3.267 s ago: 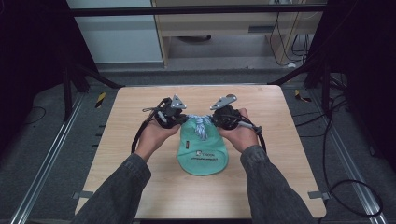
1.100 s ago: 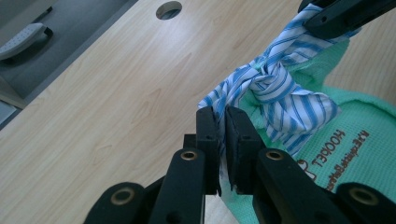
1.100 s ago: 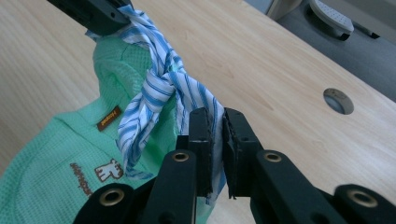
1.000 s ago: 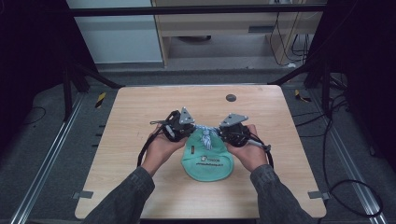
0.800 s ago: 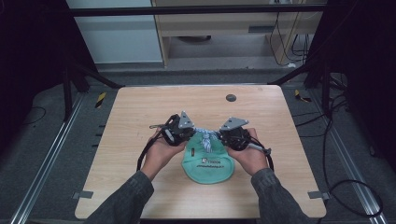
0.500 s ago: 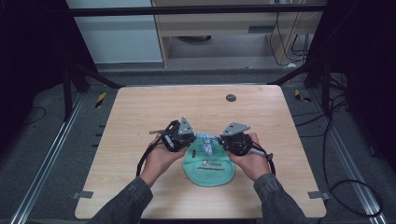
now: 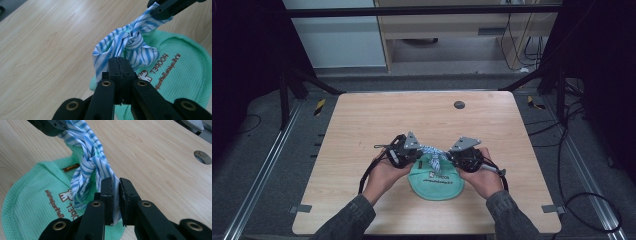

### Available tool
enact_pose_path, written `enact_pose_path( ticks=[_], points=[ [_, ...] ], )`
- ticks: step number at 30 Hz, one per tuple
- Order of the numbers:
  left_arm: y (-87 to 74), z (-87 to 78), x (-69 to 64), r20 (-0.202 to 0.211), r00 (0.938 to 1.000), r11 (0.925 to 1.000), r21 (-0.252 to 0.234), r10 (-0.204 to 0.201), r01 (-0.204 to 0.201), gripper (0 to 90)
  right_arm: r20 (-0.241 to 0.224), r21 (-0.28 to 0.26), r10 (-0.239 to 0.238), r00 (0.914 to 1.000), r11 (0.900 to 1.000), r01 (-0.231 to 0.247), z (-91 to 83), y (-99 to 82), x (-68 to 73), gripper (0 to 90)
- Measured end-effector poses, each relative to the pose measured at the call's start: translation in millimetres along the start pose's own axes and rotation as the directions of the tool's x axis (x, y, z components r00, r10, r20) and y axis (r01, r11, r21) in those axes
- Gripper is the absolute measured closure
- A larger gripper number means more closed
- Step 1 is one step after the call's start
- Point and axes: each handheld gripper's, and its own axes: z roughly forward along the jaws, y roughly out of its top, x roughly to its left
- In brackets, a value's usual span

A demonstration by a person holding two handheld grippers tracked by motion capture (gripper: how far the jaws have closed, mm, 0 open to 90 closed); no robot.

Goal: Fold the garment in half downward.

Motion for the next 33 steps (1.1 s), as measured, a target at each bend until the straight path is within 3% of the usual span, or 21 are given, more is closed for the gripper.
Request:
enact_pose_path(
  ticks=[6, 7, 12, 15, 21, 26, 33],
  points=[
    [-1.7, -2.5, -0.8, -0.016, 0.9999, 0.9999, -0.016, -0.005, 0.005, 87.2, -0.005, 0.001, -0.006, 1.0, 1.0, 0.006, -1.2, -0.5, 1.7, 82.5],
    [-2.4, -4.2, 0.0, -0.035, 0.9994, 0.9996, -0.027, -0.006, 0.006, 85.6, -0.005, 0.002, -0.007, 1.0, 1.0, 0.007, -1.4, -0.6, 1.9, 82.6],
    [-3.6, -3.7, 3.1, -0.089, 0.9957, 0.9984, -0.052, -0.026, 0.021, 64.9, -0.01, 0.002, -0.014, 0.9999, 0.9999, 0.014, -2.0, -1.0, 3.2, 82.6],
    [-4.3, 0.0, 4.4, -0.085, 0.9962, 0.9985, -0.051, -0.022, 0.018, 57.0, -0.012, 0.002, -0.014, 0.9998, 0.9999, 0.014, -2.0, -1.1, 4.0, 82.6],
    [-4.6, 9.1, 4.1, -0.038, 0.9991, 0.9997, -0.016, -0.017, 0.017, 63.3, -0.014, 0.005, -0.017, 0.9997, 0.9998, 0.018, -2.1, -1.3, 5.7, 82.7],
    [-5.7, 9.1, 1.5, -0.013, 0.9999, 1.0, -0.002, -0.003, 0.003, 81.1, -0.021, 0.003, -0.02, 0.9996, 0.9998, 0.02, -2.9, -2.5, 7.9, 82.7],
    [-11.4, 7.0, -5.9, -0.02, 0.9998, 0.9999, 0.001, 0.01, -0.01, 83.1, -0.026, -0.001, -0.019, 0.9995, 0.9998, 0.019, -4.9, -6.2, 12.3, 82.6]
  ],
)
